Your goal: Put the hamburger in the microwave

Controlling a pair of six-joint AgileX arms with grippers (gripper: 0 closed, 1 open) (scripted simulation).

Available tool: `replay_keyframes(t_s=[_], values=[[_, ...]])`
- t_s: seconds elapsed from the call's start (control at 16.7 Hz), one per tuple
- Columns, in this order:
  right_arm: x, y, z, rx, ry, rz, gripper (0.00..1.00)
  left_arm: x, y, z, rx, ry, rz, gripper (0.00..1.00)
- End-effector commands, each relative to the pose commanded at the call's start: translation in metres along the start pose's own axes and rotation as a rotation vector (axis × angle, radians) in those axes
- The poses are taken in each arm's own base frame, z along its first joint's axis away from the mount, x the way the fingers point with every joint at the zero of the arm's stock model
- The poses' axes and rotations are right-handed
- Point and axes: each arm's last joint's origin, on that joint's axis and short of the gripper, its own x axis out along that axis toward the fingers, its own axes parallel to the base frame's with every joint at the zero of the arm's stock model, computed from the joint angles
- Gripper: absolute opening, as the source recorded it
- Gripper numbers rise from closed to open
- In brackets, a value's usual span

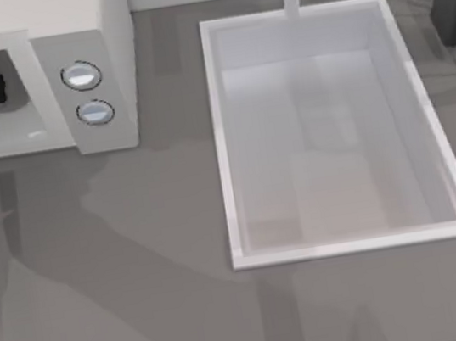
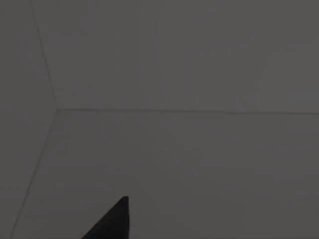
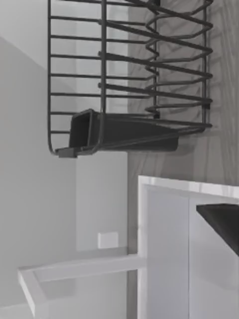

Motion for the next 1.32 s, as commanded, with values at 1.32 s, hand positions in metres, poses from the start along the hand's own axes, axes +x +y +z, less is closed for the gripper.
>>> replay_keyframes(t_s=[1.32], values=[[0.0, 0.0, 0.0, 0.0, 0.0, 0.0, 1.0, -0.206, 0.01, -0.061, -0.014, -0.003, 0.023, 1.0]])
